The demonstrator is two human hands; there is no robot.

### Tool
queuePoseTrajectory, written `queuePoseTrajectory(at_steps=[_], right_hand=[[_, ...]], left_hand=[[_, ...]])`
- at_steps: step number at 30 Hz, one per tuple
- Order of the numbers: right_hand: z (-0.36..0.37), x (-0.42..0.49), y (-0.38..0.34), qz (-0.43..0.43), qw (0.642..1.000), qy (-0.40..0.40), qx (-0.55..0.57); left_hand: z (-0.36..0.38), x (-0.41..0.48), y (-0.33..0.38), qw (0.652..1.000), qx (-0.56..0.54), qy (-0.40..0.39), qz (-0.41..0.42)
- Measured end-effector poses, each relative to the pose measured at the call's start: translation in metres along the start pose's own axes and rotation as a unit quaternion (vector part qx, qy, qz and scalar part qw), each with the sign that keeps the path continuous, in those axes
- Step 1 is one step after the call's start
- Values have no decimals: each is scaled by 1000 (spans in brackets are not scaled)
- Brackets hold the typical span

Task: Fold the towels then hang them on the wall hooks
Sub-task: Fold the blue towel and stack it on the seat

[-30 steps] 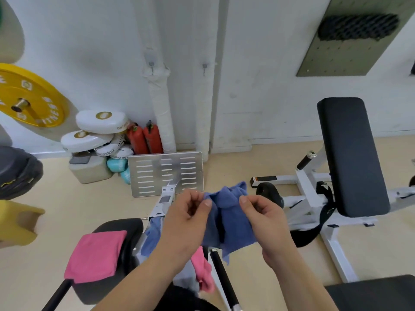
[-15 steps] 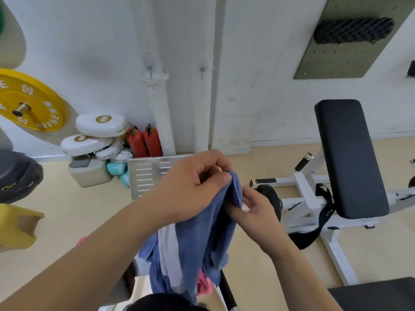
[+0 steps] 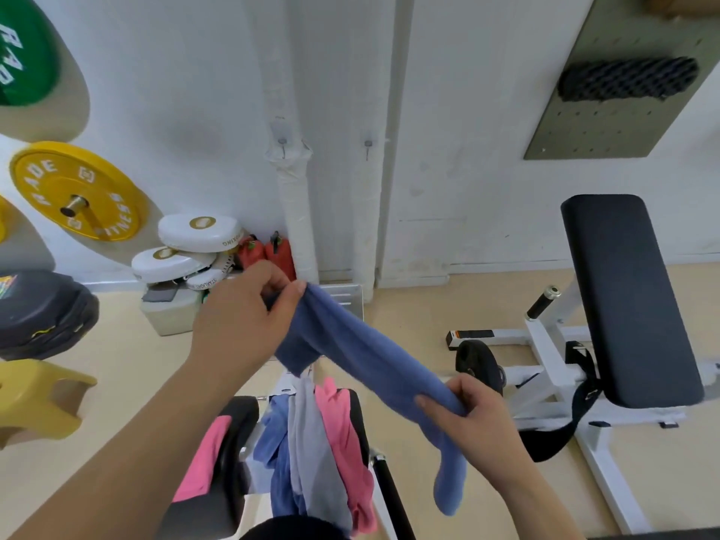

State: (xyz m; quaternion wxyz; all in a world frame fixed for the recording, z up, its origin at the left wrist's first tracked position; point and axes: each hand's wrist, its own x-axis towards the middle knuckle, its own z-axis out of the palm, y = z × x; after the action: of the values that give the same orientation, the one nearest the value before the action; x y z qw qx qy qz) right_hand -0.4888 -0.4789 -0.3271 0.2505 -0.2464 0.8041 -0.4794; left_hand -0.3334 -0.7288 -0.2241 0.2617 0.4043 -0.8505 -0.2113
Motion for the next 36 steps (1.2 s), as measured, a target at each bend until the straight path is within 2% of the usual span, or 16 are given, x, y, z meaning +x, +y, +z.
queuePoseTrajectory(at_steps=[5, 9, 12, 16, 18, 22, 26, 29, 33, 36], right_hand=[[6, -1, -26, 63, 995, -65, 49], [14, -3, -41, 46, 996, -48, 65], [23, -8, -48, 27, 991, -75, 109], [27, -17, -49, 23, 982, -77, 171], [24, -20, -51, 19, 984, -61, 167], [19, -21, -53, -42, 999, -4, 9], [24, -29, -60, -86, 995, -52, -19], [29, -33, -64, -116, 990, -83, -15], [26, -29, -61, -115, 990, -76, -37], [26, -22, -43, -83, 979, -150, -115]], left_hand=[[29, -36, 13, 977, -176, -100, -69], [53, -69, 24, 954, -198, -221, -45], [63, -87, 24, 940, -220, -259, -40], [60, -93, 16, 942, -247, -219, -67], [54, -92, 9, 945, -237, -211, -76], [41, -95, 4, 945, -237, -212, -82], [35, -107, 14, 948, -245, -203, -9], [41, -111, 16, 953, -192, -221, 77], [39, -107, 4, 969, -171, -163, 69], [29, -98, 2, 978, -168, -114, 45]])
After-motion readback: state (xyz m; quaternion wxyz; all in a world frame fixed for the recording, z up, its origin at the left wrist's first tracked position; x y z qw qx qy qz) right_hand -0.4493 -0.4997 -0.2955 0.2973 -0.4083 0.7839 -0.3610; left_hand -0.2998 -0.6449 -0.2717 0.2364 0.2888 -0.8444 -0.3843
